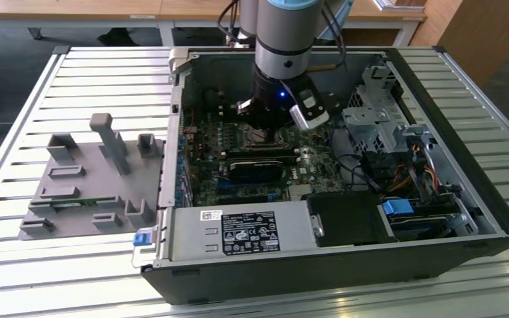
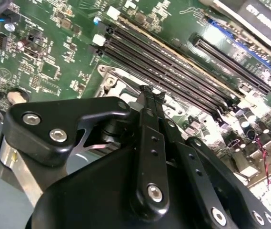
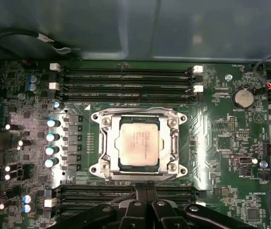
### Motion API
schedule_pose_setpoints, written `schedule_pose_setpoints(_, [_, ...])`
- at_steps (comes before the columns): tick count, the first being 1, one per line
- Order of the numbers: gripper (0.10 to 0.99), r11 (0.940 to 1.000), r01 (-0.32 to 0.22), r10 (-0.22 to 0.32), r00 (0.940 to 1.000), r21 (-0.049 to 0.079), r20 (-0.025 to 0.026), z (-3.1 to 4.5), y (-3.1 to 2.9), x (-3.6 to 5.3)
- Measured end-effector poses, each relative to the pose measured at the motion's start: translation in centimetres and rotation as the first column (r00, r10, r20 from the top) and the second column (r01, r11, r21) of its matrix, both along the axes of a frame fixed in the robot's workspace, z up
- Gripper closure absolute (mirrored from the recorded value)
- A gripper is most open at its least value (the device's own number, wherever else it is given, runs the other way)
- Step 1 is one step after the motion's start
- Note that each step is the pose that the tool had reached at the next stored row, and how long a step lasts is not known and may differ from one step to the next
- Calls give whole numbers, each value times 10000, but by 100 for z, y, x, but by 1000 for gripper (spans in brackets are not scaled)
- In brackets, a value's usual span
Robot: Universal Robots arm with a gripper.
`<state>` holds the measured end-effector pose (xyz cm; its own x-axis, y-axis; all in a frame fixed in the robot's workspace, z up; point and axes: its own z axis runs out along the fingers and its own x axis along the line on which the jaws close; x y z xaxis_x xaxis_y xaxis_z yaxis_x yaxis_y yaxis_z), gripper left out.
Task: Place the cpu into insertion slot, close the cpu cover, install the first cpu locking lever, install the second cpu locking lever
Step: 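Install the second cpu locking lever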
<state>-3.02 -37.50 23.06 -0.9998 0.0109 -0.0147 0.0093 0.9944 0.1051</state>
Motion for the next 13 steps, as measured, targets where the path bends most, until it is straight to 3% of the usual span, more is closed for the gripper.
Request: schedule_pose_setpoints(13, [973,10000,0,0,10000,9,0,-16,-1,-18])
